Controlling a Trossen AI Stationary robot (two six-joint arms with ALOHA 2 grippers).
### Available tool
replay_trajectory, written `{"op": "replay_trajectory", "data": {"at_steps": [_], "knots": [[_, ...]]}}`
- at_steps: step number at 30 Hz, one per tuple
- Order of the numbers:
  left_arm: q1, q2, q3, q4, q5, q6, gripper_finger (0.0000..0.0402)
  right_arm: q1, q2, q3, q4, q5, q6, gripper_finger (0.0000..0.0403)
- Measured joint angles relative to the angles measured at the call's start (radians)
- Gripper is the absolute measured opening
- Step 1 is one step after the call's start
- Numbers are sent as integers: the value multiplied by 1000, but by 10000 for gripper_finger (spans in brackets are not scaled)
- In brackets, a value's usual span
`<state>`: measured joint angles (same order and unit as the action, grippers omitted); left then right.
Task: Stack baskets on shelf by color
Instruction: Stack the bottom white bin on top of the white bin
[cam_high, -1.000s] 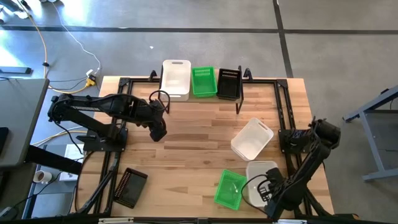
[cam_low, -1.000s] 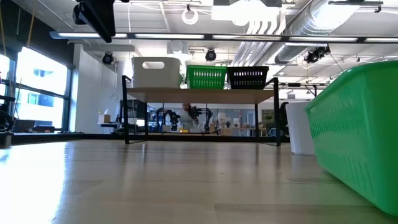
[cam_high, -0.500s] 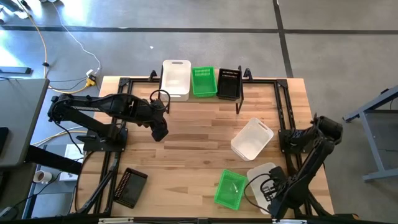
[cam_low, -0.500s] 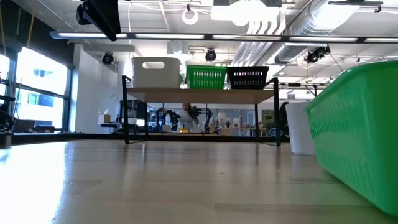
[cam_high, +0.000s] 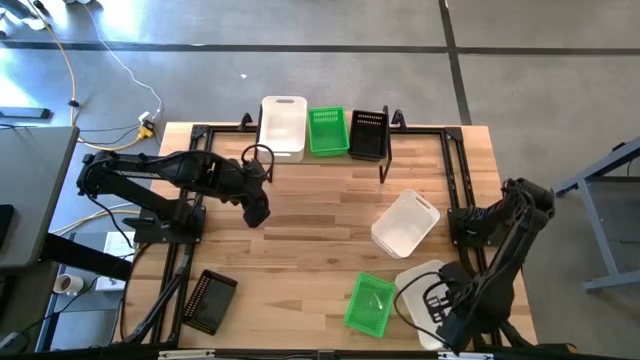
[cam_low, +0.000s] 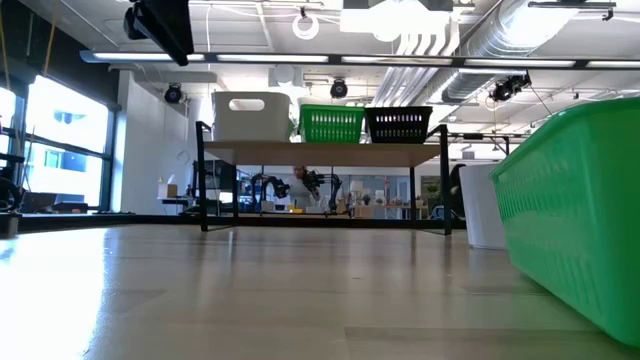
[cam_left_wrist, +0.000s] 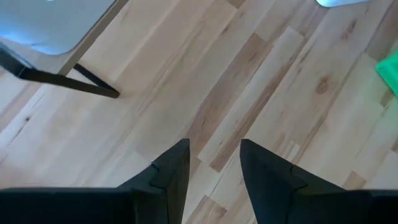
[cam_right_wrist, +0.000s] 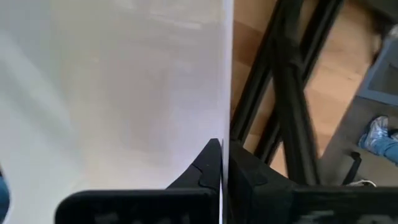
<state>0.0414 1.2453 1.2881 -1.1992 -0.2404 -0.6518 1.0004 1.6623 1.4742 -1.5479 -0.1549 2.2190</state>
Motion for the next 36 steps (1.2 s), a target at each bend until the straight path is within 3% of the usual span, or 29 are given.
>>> {"op": "replay_trajectory", "data": {"at_steps": [3,12,18,23,30,36], "knots": [[-14,0,0,1,8,37,131,-33,-2,48,-27,48,-13,0],[-86,0,0,69,71,120,131,-163,-3,155,-23,439,-74,0],[-120,0,0,106,82,145,131,-267,-3,230,-19,615,-200,0],[-131,0,0,107,86,175,138,-366,-3,271,40,725,-356,0],[-130,0,0,100,108,205,183,-518,5,262,223,843,-574,0],[-135,0,0,97,147,219,210,-618,64,259,322,869,-677,0]]}}
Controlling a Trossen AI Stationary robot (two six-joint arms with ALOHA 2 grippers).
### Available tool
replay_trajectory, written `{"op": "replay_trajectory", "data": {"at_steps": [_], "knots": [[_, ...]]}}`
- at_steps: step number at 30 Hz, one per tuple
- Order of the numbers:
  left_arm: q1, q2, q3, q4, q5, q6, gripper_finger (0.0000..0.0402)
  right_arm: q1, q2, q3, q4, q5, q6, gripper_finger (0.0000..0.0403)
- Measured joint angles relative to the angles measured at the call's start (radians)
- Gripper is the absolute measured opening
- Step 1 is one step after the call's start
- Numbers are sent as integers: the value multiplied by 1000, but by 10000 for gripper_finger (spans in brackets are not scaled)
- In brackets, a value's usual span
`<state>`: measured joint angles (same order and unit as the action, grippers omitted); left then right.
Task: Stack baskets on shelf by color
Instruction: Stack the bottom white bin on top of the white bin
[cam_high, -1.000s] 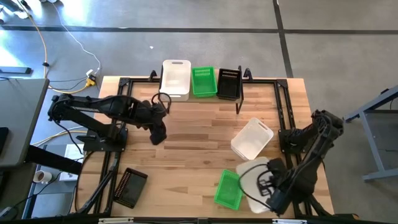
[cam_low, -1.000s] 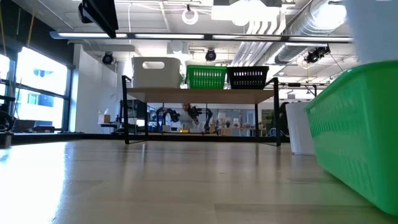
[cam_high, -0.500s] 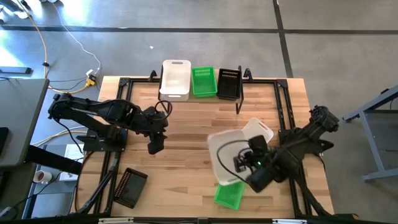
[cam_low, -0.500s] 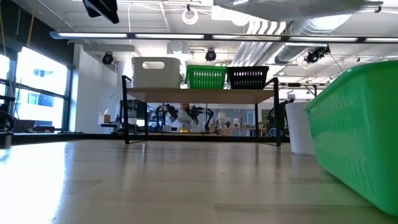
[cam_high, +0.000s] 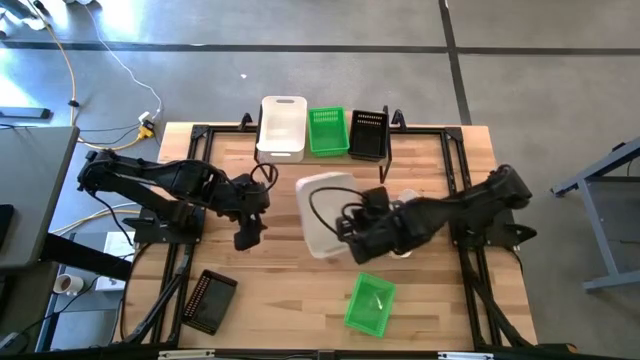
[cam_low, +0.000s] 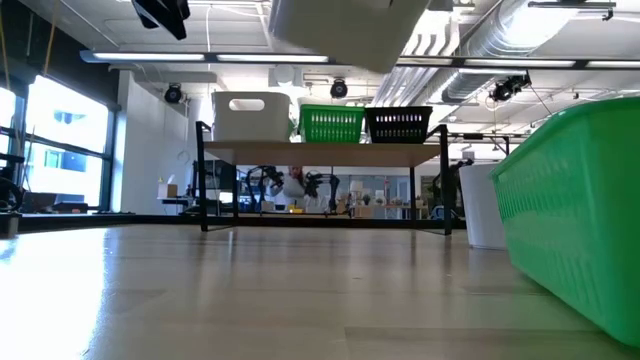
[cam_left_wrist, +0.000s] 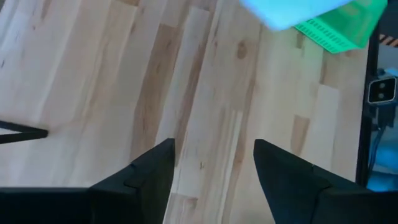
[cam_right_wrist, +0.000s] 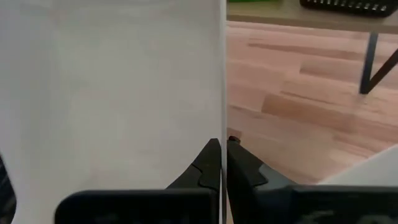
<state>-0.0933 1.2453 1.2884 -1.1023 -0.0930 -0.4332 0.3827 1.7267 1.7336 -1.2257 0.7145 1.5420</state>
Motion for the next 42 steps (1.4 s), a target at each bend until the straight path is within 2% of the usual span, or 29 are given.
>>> {"op": "replay_trajectory", "data": {"at_steps": [15,20,30,42], "knots": [[-184,0,0,26,-177,97,203,-127,172,-1,143,-63,2,0],[-218,0,0,58,-203,123,202,-147,211,-2,198,-80,2,0],[-237,90,0,89,-237,123,202,-167,243,-2,323,-91,-22,0],[-246,230,0,176,-256,162,202,-188,250,-2,363,-87,-34,0]]}}
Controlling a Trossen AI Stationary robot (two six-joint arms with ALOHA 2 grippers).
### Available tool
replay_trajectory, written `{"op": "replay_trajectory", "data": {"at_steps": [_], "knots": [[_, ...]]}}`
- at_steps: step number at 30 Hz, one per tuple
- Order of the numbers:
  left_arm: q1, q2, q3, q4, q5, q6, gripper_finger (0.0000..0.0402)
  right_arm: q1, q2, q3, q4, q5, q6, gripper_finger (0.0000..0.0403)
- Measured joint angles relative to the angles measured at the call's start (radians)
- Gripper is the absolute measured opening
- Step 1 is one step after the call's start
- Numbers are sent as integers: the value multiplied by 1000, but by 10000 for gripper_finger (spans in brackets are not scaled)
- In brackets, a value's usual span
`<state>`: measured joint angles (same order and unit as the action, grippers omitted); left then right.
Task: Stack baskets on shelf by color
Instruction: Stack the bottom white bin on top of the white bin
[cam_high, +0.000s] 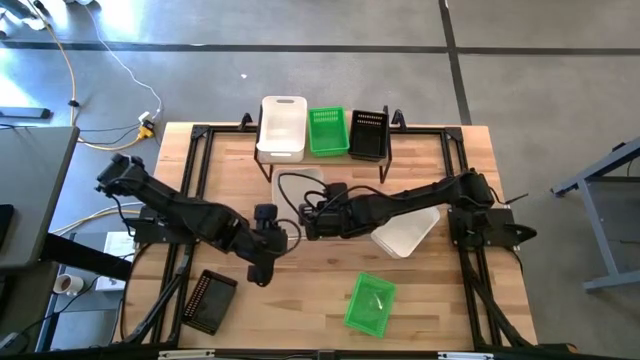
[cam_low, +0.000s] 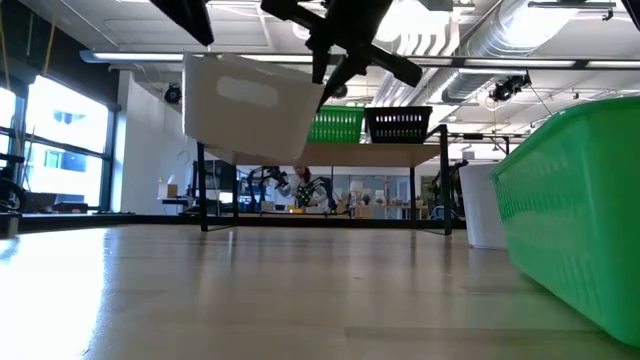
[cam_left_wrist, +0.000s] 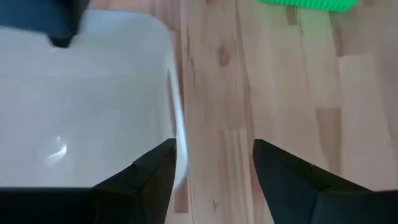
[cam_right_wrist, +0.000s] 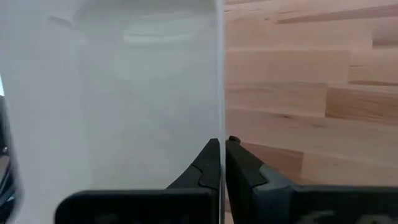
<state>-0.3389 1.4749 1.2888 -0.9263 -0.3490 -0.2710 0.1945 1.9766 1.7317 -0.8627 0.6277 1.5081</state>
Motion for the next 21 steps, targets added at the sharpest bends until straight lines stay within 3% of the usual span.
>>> {"op": "replay_trajectory", "data": {"at_steps": [10,21], "knots": [[-2,89,0,-2,-81,13,202,0,0,0,58,-12,-44,0],[5,130,0,-73,-93,14,189,28,-8,10,107,-28,-62,0]]}}
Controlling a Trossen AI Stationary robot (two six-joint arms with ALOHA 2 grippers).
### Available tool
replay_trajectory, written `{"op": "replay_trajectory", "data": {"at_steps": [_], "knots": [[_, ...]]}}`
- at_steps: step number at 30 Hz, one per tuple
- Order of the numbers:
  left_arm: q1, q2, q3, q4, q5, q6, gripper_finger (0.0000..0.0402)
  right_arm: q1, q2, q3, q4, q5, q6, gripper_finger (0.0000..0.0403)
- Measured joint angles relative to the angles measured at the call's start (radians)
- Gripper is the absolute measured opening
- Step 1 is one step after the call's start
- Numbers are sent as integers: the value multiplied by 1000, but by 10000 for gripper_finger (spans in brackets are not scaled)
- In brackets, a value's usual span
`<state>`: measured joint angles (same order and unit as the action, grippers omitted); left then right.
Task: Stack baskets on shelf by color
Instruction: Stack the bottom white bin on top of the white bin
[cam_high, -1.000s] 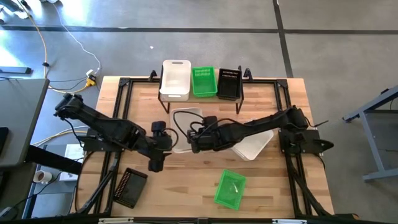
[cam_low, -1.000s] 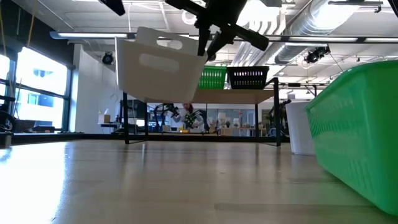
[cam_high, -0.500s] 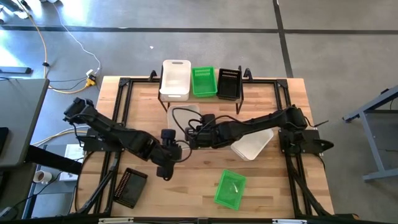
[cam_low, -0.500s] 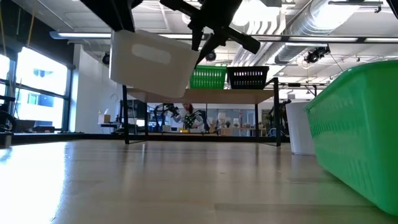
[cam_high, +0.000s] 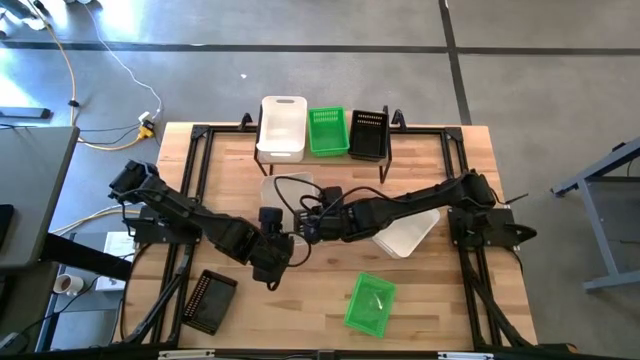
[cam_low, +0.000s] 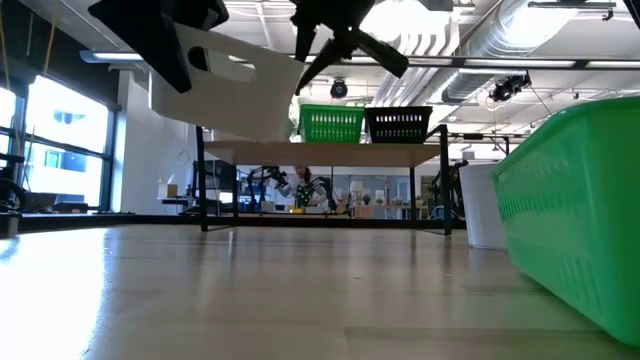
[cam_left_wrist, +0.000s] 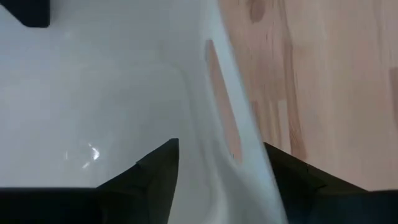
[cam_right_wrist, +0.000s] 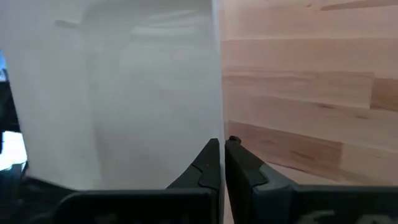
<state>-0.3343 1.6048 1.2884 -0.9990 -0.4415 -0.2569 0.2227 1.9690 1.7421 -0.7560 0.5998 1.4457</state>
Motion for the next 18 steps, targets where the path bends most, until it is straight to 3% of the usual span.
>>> {"op": "replay_trajectory", "data": {"at_steps": [8,18], "knots": [[-8,9,0,19,-37,38,136,3,-1,44,-29,-2,-41,0],[-19,4,0,18,-42,84,10,3,-1,44,-23,-7,-100,0]]}}
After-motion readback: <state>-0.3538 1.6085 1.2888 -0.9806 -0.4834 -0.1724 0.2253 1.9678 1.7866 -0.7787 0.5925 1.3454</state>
